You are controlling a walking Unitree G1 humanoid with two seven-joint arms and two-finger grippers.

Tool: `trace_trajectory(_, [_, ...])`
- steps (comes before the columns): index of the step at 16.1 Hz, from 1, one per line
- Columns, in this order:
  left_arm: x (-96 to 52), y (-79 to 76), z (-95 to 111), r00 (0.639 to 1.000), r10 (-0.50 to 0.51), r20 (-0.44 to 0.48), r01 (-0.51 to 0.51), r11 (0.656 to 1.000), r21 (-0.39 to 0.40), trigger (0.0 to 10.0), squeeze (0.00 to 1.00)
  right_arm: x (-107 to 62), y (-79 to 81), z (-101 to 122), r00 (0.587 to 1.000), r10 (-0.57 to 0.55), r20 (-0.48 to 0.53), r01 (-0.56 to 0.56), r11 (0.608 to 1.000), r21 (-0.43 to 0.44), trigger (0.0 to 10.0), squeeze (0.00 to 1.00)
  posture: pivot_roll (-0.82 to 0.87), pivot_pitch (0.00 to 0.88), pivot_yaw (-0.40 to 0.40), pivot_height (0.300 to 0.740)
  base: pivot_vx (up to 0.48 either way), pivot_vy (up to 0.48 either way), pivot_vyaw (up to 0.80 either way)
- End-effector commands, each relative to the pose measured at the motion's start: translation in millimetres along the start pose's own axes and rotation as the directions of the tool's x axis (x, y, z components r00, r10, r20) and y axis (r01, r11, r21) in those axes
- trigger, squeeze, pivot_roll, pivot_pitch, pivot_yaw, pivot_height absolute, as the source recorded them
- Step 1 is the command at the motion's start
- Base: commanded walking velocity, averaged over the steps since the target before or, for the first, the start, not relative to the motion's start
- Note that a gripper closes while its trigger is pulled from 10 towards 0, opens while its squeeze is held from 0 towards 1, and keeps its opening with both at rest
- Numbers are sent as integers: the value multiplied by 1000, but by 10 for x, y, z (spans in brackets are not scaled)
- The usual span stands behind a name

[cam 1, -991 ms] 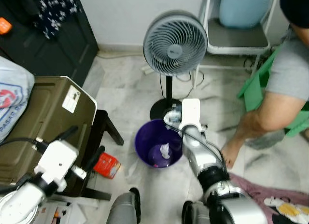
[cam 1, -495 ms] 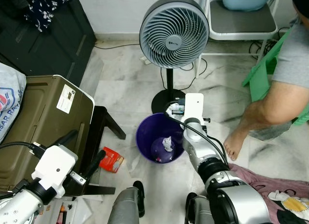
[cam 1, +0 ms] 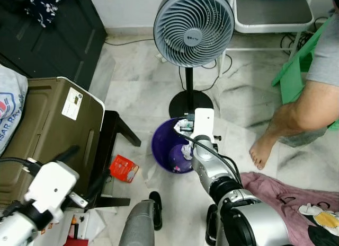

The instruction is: Clean up the room

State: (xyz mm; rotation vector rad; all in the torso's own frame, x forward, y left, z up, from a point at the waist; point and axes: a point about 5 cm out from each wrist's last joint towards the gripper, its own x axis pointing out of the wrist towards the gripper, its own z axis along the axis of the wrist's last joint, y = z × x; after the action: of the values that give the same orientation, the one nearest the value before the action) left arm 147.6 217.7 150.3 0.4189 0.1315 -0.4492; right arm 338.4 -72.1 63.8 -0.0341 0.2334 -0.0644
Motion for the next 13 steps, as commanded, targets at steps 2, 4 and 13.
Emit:
trace_trajectory(2, [-65,13,2,1000,-2,-30,2,1000,1,10000,0,-74,158,-120,998,22,-60,-21,1000,7,10000,0,407,359,185,740,0,0,0])
trace_trajectory(4, [-83,6,5,999,-4,-39,3,1000,-6,10000,0,-62,68,-160,997,-10,-72,10,1000,0,10000,0,407,363,191,740,0,0,0])
trace_trajectory(13, [-42,21,6,999,-1,-47,0,1000,-21,10000,0,31,-74,126,990,-108,85,105,994,33,10000,0,403,360,200,740,0,0,0])
